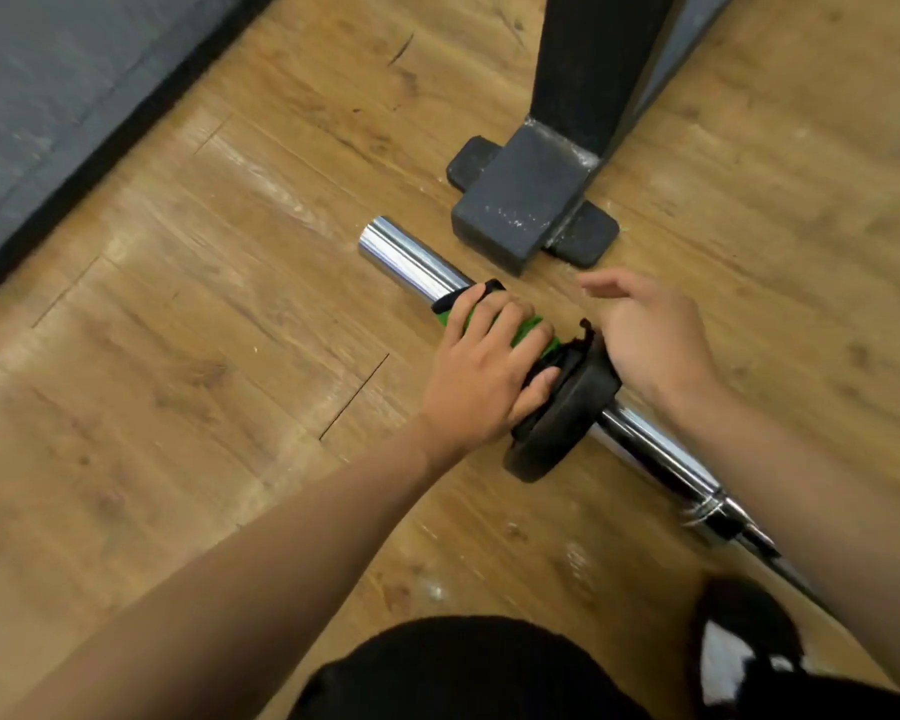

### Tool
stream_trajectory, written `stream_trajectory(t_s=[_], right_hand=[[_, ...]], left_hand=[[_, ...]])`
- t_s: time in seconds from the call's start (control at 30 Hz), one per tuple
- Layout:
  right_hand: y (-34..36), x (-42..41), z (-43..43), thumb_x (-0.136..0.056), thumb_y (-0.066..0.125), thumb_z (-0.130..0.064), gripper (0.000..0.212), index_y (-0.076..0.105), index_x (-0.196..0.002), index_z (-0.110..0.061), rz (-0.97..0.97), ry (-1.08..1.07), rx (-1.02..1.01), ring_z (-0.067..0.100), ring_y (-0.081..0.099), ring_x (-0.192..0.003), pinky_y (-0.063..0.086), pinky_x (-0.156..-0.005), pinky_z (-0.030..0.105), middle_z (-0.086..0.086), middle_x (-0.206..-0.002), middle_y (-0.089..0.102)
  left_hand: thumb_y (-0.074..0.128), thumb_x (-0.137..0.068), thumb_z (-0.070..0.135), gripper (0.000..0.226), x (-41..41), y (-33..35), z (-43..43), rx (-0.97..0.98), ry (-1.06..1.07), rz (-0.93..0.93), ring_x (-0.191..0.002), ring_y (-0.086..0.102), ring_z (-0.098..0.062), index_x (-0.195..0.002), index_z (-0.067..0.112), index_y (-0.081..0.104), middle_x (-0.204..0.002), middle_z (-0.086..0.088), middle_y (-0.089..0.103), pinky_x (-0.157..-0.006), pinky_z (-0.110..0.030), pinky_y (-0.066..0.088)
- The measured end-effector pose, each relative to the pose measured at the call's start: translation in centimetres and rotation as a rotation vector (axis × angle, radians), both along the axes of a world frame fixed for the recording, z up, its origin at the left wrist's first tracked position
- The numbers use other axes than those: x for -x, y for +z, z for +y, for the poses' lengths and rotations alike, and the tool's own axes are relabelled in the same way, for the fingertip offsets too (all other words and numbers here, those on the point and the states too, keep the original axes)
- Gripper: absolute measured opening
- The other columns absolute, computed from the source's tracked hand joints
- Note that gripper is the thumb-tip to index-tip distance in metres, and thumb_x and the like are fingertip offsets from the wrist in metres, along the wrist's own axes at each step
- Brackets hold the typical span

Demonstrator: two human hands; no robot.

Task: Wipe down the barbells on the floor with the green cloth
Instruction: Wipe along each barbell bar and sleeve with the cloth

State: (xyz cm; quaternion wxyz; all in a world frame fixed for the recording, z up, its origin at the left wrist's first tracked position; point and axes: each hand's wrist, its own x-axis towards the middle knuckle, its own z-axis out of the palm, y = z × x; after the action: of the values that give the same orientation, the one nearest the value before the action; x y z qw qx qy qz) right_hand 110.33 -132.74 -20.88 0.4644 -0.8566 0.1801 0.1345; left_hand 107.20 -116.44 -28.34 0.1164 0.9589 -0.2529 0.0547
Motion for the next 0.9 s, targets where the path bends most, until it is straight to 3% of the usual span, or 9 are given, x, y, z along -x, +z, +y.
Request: stream_trajectory(t_s=[0.07,0.17,0.3,0.4,0.47,0.57,0.7,0.77,0.9], right_hand=[[-0.8,-2.7,-1.9,-0.085,0.052,-0.010,0.036,0.075,-0.100,-0.034,0.102,-0.009,-0.081,0.021,0.065,-0.111,0.048,-0.097,0.033,-0.005,-0.113,0.073],[-2.0,-4.8,-4.2,-0.071,0.051,-0.028,0.034,0.073,-0.095,-0.039,0.119,0.165,-0.045,0.020,0.060,-0.121,0.043,-0.107,0.036,-0.001,-0.125,0.070],[-0.1,-2.3,-5.2,-0.098,0.043,-0.025,0.042,0.070,-0.130,-0.021,-0.201,0.517,0.164,0.008,0.056,-0.107,0.040,-0.092,0.021,-0.004,-0.114,0.067],[-0.1,0.9,-4.5,-0.099,0.037,-0.039,0.054,0.063,-0.140,-0.015,-0.399,0.720,0.268,0.019,0.057,-0.126,0.040,-0.108,0.032,0.001,-0.137,0.066],[-0.5,2.1,-3.3,-0.097,0.042,-0.040,0.055,0.062,-0.143,-0.015,-0.485,0.778,0.341,0.023,0.057,-0.129,0.043,-0.111,0.044,0.003,-0.145,0.061],[-0.4,4.0,-0.9,-0.097,0.050,-0.039,0.053,0.064,-0.141,-0.014,-0.630,0.906,0.397,0.027,0.058,-0.125,0.040,-0.112,0.046,0.007,-0.146,0.060],[-1.0,6.9,0.8,-0.100,0.051,-0.040,0.050,0.064,-0.140,-0.014,-0.828,1.109,0.473,0.032,0.057,-0.131,0.040,-0.113,0.053,0.013,-0.147,0.058],[-1.9,8.5,1.4,-0.103,0.050,-0.038,0.045,0.065,-0.138,-0.013,-0.943,1.172,0.496,0.032,0.057,-0.132,0.038,-0.115,0.054,0.014,-0.149,0.057],[-1.9,11.2,1.3,-0.106,0.053,-0.031,0.037,0.065,-0.138,-0.018,-1.100,1.261,0.270,0.027,0.052,-0.140,0.036,-0.119,0.053,0.011,-0.150,0.056]], left_hand=[[0.034,-0.106,0.044,0.048,-1.5,0.1,-1.2,-0.008,-0.003,0.002,-0.122,0.054,-0.038,-0.115,0.011,0.068,-0.121,-0.013,0.062,-0.124,-0.051,0.022],[0.033,-0.105,0.046,0.049,-3.1,-0.7,-1.8,0.007,-0.033,-0.068,-0.119,0.056,-0.038,-0.109,0.012,0.068,-0.116,-0.012,0.063,-0.121,-0.052,0.026],[0.033,-0.105,0.049,0.054,-2.3,-1.6,-1.4,0.030,-0.034,-0.126,-0.123,0.056,-0.036,-0.115,0.011,0.070,-0.120,-0.012,0.064,-0.123,-0.050,0.023],[0.039,-0.101,0.051,0.055,-1.5,-2.2,-0.1,0.014,-0.064,-0.183,-0.118,0.059,-0.037,-0.117,0.010,0.072,-0.119,-0.014,0.066,-0.119,-0.052,0.030],[0.035,-0.102,0.055,0.062,-1.1,-2.3,0.9,0.061,-0.096,-0.212,-0.111,0.062,-0.037,-0.114,0.008,0.074,-0.114,-0.015,0.068,-0.112,-0.053,0.037],[0.026,-0.104,0.059,0.071,-0.6,-1.7,2.7,0.126,-0.114,-0.217,-0.098,0.062,-0.034,-0.104,0.006,0.073,-0.104,-0.015,0.068,-0.102,-0.051,0.042],[0.044,-0.102,0.046,0.044,0.2,-0.5,5.5,-0.007,-0.095,-0.126,-0.090,0.059,-0.029,-0.097,0.013,0.071,-0.098,-0.005,0.065,-0.100,-0.044,0.042],[0.044,-0.102,0.046,0.042,0.9,-0.2,6.5,-0.107,-0.090,-0.104,-0.090,0.059,-0.030,-0.099,0.013,0.070,-0.098,-0.006,0.065,-0.099,-0.047,0.043],[0.034,-0.100,0.060,0.059,1.3,1.5,9.2,-0.156,-0.022,0.032,-0.088,0.058,-0.032,-0.096,0.011,0.067,-0.097,-0.009,0.063,-0.097,-0.050,0.044]])
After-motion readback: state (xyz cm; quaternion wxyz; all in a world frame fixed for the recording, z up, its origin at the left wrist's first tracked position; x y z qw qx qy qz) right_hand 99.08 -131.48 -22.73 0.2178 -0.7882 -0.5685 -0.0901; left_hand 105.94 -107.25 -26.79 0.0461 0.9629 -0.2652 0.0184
